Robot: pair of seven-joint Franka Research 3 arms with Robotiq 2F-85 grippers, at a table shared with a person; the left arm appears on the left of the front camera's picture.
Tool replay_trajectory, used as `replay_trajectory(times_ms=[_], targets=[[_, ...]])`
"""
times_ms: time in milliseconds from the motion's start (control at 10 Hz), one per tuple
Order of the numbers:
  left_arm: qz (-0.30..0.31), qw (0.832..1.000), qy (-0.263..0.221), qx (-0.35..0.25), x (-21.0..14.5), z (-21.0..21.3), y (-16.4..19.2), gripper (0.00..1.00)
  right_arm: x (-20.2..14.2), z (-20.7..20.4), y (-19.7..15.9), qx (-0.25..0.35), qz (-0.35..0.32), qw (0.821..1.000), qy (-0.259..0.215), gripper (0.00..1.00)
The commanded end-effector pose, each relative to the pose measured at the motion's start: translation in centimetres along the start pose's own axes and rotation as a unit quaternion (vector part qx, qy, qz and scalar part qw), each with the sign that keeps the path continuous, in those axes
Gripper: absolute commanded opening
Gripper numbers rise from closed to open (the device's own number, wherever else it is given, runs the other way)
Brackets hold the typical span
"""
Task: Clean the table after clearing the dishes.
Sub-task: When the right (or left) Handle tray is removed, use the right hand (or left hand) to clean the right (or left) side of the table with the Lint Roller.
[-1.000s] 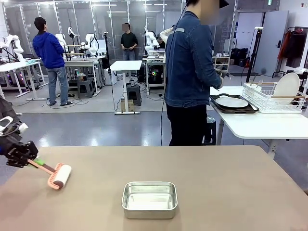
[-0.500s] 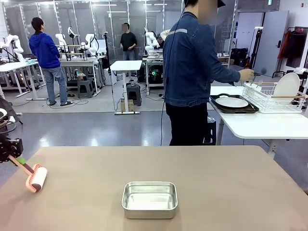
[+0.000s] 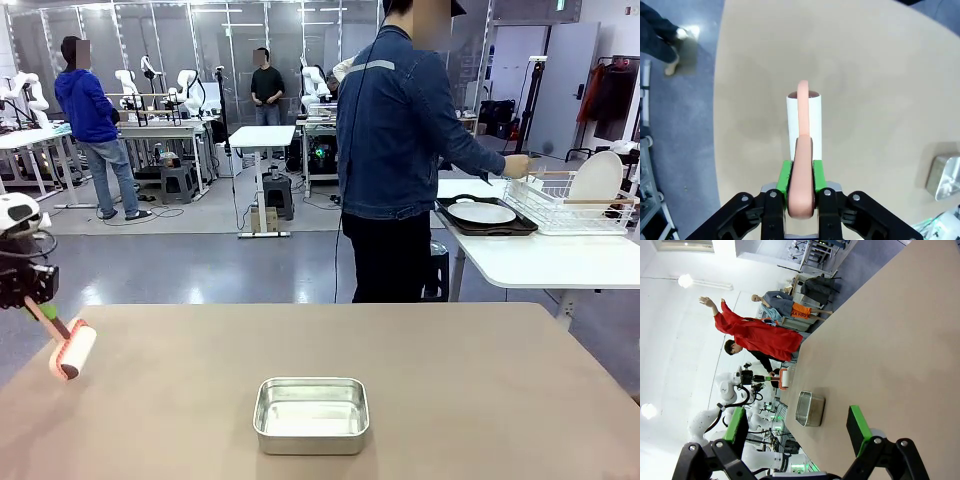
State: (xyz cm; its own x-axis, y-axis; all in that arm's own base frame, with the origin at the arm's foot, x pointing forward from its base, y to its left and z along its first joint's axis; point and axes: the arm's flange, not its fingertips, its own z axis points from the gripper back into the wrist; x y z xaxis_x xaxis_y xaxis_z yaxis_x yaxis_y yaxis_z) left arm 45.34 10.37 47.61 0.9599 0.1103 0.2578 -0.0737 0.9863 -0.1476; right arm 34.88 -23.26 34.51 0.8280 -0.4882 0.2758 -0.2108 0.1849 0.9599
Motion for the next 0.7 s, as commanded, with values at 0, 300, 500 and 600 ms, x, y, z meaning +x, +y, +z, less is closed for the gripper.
replay_trajectory(times_ms=[0,300,500,600], targets=[[-0.004,1.000,0.003,0.020,-0.7,2.4,-1.2,0.22,0.0,0.0,0.4,-0.002,-0.005,1.000,0.002,1.00],[-0.009,1.000,-0.006,0.007,-0.2,1.5,-0.8,0.22,0.0,0.0,0.4,-0.002,-0.005,1.000,0.002,1.00],[-0.009,1.000,-0.006,0.007,-0.2,1.5,-0.8,0.22,0.0,0.0,0.4,-0.002,-0.005,1.000,0.002,1.00],[-0.009,1.000,-0.006,0.007,-0.2,1.5,-0.8,0.22,0.0,0.0,0.4,-0.002,-0.005,1.000,0.002,1.00]])
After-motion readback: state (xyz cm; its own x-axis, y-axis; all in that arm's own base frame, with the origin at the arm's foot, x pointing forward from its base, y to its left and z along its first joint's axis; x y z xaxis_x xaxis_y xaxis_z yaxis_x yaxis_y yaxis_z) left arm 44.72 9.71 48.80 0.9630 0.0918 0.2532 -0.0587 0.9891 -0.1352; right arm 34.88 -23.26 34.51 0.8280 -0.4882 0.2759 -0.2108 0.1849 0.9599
